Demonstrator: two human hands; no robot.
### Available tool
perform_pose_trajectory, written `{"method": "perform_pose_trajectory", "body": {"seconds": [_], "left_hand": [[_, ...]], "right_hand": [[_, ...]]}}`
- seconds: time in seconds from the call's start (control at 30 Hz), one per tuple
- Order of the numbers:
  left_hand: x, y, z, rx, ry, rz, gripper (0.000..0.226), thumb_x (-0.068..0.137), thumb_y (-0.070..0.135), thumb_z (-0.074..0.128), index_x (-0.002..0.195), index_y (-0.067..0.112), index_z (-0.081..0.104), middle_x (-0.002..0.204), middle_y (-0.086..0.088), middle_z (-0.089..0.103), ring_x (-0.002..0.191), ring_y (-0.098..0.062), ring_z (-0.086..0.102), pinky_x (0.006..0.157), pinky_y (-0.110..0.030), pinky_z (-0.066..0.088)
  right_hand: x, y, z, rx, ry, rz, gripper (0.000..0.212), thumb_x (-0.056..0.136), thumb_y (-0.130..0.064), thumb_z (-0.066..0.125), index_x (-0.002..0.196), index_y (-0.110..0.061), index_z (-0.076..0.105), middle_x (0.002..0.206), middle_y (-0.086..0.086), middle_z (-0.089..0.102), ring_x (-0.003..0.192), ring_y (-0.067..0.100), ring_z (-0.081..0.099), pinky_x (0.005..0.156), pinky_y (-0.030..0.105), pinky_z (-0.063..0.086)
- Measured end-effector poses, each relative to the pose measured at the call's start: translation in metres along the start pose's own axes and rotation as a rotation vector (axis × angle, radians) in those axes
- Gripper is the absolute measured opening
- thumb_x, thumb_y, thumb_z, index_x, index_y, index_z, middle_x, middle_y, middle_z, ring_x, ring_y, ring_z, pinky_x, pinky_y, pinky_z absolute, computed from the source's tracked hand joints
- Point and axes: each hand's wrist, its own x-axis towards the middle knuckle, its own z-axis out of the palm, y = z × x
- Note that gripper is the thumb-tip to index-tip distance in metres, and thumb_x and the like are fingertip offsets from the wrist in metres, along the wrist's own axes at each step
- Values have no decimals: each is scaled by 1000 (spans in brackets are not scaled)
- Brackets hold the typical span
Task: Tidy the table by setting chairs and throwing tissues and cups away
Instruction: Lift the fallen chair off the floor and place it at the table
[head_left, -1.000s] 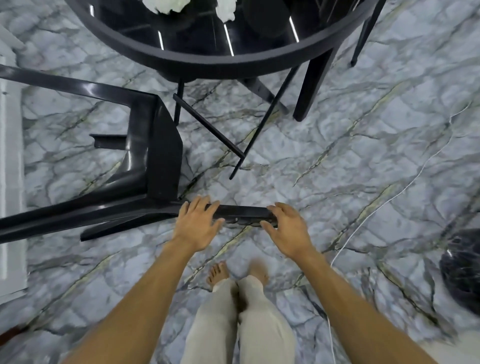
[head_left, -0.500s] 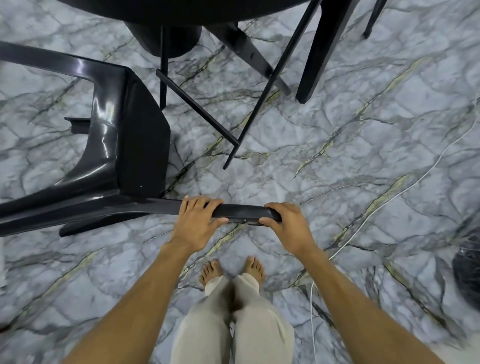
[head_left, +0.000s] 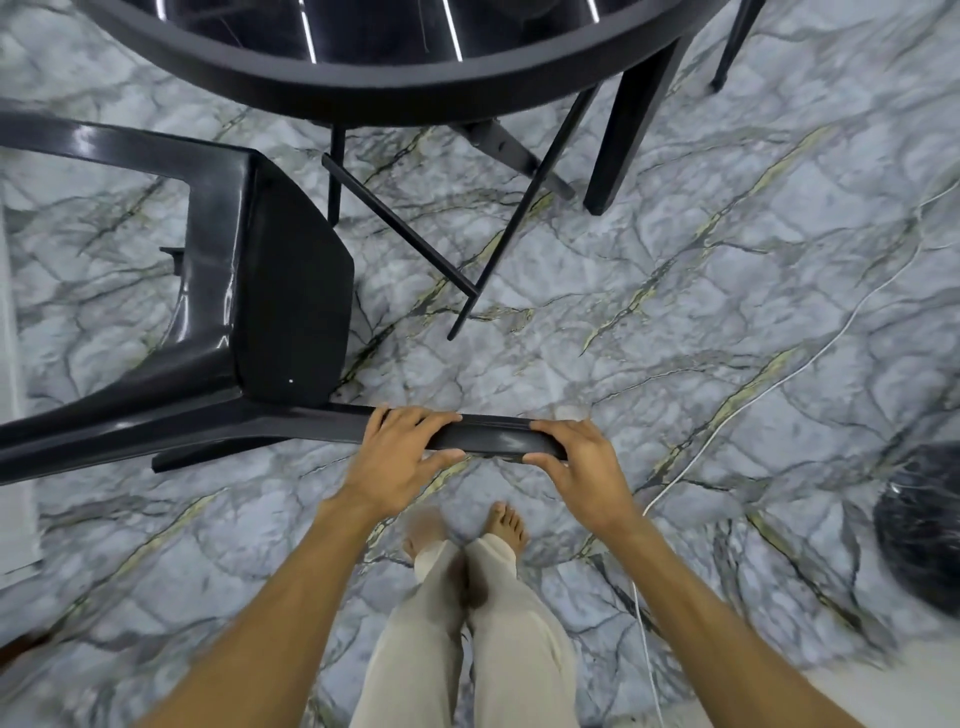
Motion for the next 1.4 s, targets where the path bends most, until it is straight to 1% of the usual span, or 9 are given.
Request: {"method": "perform_pose_trajectory", "body": {"seconds": [0.1,0.23,0.37,0.6,0.77,0.93,1.07,1.3,1.4], "left_hand": [[-11,28,-18,-44,-31,77,46,94,58,50,135,37,51,124,12,59,121,-12,48,105,-27,19],[-32,68,-42,-88,-18,129,47,92,61,50,133,37,53,125,15,60,121,-7,49,104,-27,22],[-55,103,-70,-141,19,173,45,91,56,55,130,33,58,118,13,64,114,-8,54,100,-26,27],[-108,130,-129,-366,96,191,35,86,38,71,116,20,69,105,7,71,95,-10,63,86,-34,49],[-140,120,-165,-487,158,102,34,82,43,72,112,27,71,100,11,71,95,-9,65,85,-34,51],[-165,105,-194,-563,264,61,36,75,51,74,103,29,72,99,14,72,96,-8,68,84,-25,52],[-182,89,-221,-527,239,72,32,73,58,73,98,39,69,94,18,70,92,-5,66,77,-15,46],[-217,74,-268,-547,191,190,31,89,57,58,115,43,66,112,20,68,109,-8,63,89,-23,49],[-238,65,-285,-551,234,211,30,91,56,55,117,44,65,112,18,68,108,-14,63,91,-35,50]], "right_hand": [[-21,-21,-17,8,16,-34,42,88,-30,72,125,-13,65,116,5,67,110,18,56,90,11,34],[-50,-52,-42,42,65,-75,42,87,-34,72,124,-18,64,113,-3,66,107,12,56,88,10,37],[-80,-85,-75,70,114,-101,42,87,-35,72,125,-20,63,111,-7,64,104,9,56,93,23,46],[-126,-134,-126,218,106,-118,51,88,-34,72,134,-26,52,114,-15,66,104,-4,60,93,14,45],[-150,-145,-136,254,50,-159,21,98,-36,55,117,-45,58,103,-35,64,99,-10,60,79,5,42],[-158,-170,-130,281,53,-190,27,95,-35,59,106,-59,56,103,-37,63,93,-12,60,74,2,40],[-161,-197,-118,319,73,-243,18,92,-46,58,109,-51,62,104,-31,66,95,-5,63,75,5,42],[-166,-266,-98,297,119,-308,27,89,-57,56,112,-44,59,99,-25,67,90,4,62,76,23,48],[-169,-299,-88,277,130,-338,29,88,-60,56,110,-41,61,93,-28,65,86,4,60,74,24,47]]}}
